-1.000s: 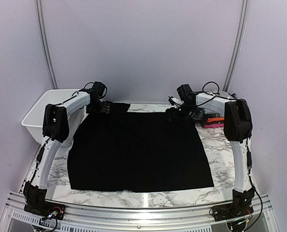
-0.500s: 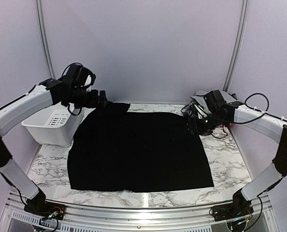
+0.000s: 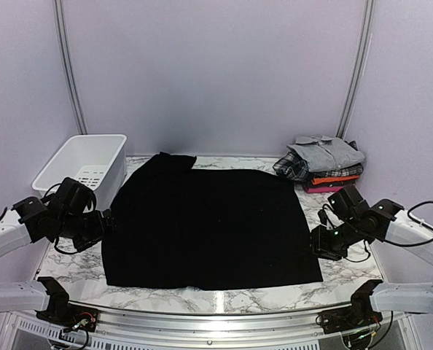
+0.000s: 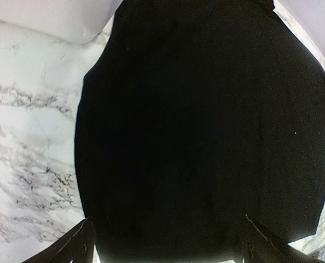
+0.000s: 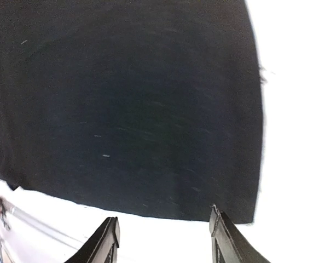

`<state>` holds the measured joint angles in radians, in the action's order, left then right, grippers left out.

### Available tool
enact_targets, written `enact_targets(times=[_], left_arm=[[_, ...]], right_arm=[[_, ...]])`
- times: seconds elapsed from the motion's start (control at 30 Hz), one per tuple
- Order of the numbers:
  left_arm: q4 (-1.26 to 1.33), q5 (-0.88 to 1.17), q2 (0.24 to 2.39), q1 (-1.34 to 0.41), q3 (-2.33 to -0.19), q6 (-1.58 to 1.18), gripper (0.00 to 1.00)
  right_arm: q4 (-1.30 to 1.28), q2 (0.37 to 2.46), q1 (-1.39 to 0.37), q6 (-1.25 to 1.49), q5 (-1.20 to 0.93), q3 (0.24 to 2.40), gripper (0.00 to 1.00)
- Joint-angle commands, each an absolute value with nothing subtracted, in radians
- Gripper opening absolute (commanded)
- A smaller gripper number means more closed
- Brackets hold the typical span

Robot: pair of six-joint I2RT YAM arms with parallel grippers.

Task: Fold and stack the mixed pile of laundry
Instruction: Pick up the flattened T-shirt from the center of the board.

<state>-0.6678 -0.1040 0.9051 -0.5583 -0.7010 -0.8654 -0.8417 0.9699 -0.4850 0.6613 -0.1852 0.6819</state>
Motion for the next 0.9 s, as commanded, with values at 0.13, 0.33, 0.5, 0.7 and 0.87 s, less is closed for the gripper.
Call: enact_targets(times=[0.13,0.33,0.5,0.7,0.87], left_arm=[[-0.773,-0.101,0.892,-0.563,-0.624,-1.097,0.90],[-0.793,-0.116,0.930,-0.563,-0.643,-1.164,0.85],[-0.793,-0.128,0.970,-0.563,-0.655,-1.182,0.86],[-0.793,-0.135,0.975,-0.563,-0.639,-1.210,0.85],[-0.792,-0.130,0.955,-0.561,-0.611,-1.234,0.84]], right_arm=[[-1.012,0.865,-0.497,0.946,-0.024,0.608,0.48],[-1.025,0.887,-0.501,1.104,-0.087,0.521,0.47],[-1.032,0.922,-0.506,1.138,-0.060,0.529,0.43],[-0.922,1.014,-0.506,1.141,-0.063,0.506,0.36],[-0.923,1.057,-0.505,1.124,-0.023,0.524,0.31]])
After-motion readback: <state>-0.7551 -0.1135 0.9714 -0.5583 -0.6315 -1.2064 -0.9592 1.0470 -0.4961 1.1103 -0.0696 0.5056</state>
